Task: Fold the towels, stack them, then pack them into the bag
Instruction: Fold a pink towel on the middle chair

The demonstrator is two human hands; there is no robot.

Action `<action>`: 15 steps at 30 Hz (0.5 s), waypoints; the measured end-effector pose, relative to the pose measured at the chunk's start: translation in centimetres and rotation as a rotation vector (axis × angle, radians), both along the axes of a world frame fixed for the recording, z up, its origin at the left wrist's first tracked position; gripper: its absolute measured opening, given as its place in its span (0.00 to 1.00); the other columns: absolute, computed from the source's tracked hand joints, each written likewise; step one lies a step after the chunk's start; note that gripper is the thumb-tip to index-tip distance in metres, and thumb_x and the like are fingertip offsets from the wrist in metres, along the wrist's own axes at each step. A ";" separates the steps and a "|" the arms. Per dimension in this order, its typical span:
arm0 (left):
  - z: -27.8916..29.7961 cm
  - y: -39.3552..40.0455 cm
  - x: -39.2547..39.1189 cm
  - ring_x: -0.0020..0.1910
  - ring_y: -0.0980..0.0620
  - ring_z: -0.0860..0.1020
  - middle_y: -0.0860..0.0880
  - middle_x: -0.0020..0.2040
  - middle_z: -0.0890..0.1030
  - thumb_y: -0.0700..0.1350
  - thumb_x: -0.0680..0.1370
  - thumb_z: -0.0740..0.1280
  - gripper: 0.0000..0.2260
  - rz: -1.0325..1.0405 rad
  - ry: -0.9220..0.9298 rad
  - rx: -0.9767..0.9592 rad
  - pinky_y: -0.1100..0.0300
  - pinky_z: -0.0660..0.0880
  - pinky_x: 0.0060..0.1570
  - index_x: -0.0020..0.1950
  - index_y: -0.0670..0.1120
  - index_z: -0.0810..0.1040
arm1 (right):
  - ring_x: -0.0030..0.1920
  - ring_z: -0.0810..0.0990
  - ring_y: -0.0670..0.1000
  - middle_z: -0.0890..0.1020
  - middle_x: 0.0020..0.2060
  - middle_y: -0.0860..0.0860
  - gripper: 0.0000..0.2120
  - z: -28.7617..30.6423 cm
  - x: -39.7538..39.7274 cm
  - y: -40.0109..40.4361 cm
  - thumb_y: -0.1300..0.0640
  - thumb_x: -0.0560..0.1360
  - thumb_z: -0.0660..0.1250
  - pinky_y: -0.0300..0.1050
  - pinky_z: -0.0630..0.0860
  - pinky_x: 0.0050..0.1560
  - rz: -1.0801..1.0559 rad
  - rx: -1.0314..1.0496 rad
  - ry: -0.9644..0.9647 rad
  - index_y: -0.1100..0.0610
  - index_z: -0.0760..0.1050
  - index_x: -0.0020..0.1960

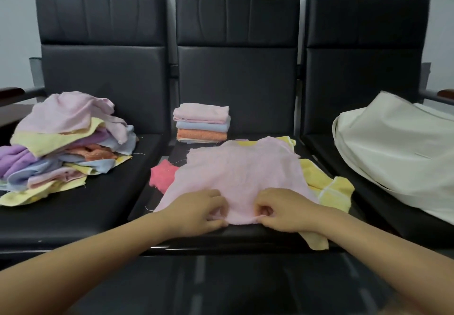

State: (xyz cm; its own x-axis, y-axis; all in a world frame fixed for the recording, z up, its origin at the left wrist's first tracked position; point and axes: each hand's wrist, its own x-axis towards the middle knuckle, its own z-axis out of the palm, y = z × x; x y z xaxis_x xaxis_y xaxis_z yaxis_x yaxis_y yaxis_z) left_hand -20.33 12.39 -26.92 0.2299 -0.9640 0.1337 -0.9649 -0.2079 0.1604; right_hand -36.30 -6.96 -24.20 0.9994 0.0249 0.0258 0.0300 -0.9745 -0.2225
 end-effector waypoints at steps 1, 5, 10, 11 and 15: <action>0.1 -0.1 -0.1 0.45 0.60 0.70 0.60 0.45 0.70 0.68 0.70 0.54 0.23 0.013 -0.025 -0.003 0.58 0.72 0.46 0.50 0.54 0.75 | 0.37 0.71 0.44 0.72 0.36 0.42 0.05 0.0 0.1 0.1 0.53 0.77 0.65 0.40 0.70 0.43 -0.011 -0.008 -0.005 0.54 0.74 0.44; 0.2 -0.8 -0.6 0.43 0.54 0.72 0.56 0.41 0.71 0.70 0.69 0.51 0.24 0.034 -0.233 -0.096 0.57 0.68 0.40 0.43 0.51 0.71 | 0.40 0.75 0.53 0.78 0.37 0.52 0.07 0.5 0.9 0.6 0.55 0.82 0.55 0.50 0.72 0.45 -0.160 0.206 -0.166 0.57 0.69 0.48; 1.3 -2.0 0.1 0.41 0.48 0.75 0.50 0.42 0.79 0.60 0.72 0.46 0.21 0.094 -0.142 -0.328 0.57 0.61 0.38 0.48 0.49 0.71 | 0.31 0.70 0.45 0.73 0.27 0.47 0.11 2.2 2.3 0.0 0.46 0.77 0.66 0.41 0.67 0.37 -0.230 0.356 -0.373 0.53 0.74 0.43; 1.7 -2.2 0.5 0.40 0.47 0.75 0.49 0.41 0.79 0.61 0.74 0.46 0.21 0.134 -0.136 -0.356 0.57 0.59 0.37 0.51 0.48 0.70 | 0.31 0.70 0.44 0.72 0.27 0.46 0.13 2.6 2.3 -0.1 0.43 0.74 0.68 0.39 0.66 0.35 -0.211 0.296 -0.321 0.52 0.74 0.41; 3.9 -2.8 2.0 0.36 0.44 0.75 0.49 0.35 0.77 0.64 0.77 0.47 0.24 0.235 -0.195 -0.384 0.56 0.60 0.34 0.55 0.48 0.71 | 0.31 0.71 0.41 0.69 0.26 0.44 0.20 3.5 2.5 -2.2 0.50 0.77 0.68 0.34 0.66 0.35 -0.189 0.081 -0.249 0.48 0.65 0.30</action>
State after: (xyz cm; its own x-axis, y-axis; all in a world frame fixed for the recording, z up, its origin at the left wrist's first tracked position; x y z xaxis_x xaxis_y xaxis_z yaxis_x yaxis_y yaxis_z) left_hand -18.37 9.62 -23.01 0.3709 -0.7616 0.5314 -0.9185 -0.3854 0.0888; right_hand -33.78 -9.12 -20.69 0.9487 -0.1723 0.2650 -0.0861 -0.9475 -0.3079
